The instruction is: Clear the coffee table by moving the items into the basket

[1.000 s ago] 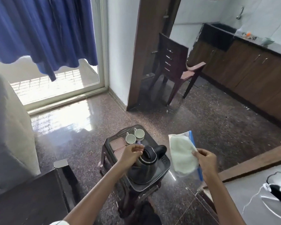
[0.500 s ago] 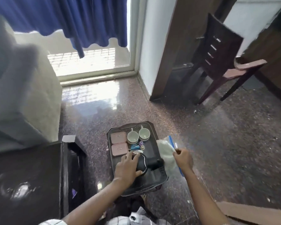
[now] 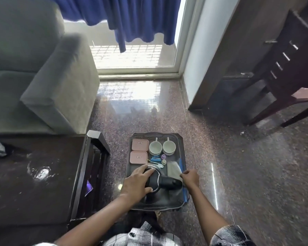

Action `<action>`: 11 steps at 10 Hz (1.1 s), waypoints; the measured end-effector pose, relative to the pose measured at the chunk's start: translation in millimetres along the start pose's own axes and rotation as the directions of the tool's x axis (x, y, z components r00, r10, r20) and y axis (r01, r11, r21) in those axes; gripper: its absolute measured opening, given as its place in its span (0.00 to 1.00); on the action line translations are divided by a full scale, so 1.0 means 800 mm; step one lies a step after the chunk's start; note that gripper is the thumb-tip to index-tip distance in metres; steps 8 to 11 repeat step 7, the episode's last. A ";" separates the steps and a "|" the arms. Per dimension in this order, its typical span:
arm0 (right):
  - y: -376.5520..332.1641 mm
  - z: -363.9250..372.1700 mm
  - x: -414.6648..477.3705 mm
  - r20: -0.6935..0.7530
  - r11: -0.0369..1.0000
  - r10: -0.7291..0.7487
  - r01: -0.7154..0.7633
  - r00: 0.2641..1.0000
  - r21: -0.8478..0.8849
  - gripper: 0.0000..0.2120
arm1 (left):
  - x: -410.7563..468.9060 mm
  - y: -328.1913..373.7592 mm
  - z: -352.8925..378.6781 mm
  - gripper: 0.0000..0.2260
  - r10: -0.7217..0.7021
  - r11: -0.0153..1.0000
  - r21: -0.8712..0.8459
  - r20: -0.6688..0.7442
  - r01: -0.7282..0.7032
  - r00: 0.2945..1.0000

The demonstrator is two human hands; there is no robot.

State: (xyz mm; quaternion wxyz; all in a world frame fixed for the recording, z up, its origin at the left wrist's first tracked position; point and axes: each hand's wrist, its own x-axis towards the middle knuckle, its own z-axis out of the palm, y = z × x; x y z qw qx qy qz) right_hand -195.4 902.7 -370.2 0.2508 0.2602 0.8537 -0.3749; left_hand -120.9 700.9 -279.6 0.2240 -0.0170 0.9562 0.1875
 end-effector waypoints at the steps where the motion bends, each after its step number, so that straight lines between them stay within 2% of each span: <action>1: 0.002 0.002 0.003 0.002 1.000 0.018 -0.018 1.000 0.012 0.08 | -0.001 0.001 -0.001 0.32 -0.009 1.000 -0.005 0.005 0.009 1.000; 3: -0.002 -0.005 0.004 0.003 0.999 0.044 -0.044 0.999 0.031 0.04 | -0.002 0.003 -0.001 0.32 -0.025 0.999 -0.021 0.004 0.025 1.000; 4: -0.033 -0.015 -0.011 -0.048 0.999 -0.026 0.028 0.999 0.044 0.07 | -0.002 0.001 0.001 0.32 -0.019 0.999 -0.041 0.007 0.019 1.000; 5: -0.069 -0.013 -0.029 0.010 0.988 -0.143 0.143 0.990 0.054 0.07 | -0.004 -0.004 0.000 0.31 -0.020 0.996 -0.088 0.025 0.022 1.000; 6: -0.103 0.008 -0.049 0.087 0.954 -0.300 0.298 0.950 0.035 0.08 | 0.000 -0.019 -0.011 0.26 -0.006 0.960 -0.279 0.063 0.023 0.998; 7: -0.131 0.039 -0.076 0.110 0.907 -0.411 0.418 0.905 -0.047 0.07 | -0.003 -0.047 -0.024 0.19 -0.052 0.847 -0.521 0.119 0.107 0.992; 11: -0.131 0.039 -0.076 0.110 0.907 -0.411 0.418 0.905 -0.047 0.07 | -0.003 -0.047 -0.024 0.19 -0.052 0.847 -0.521 0.119 0.107 0.992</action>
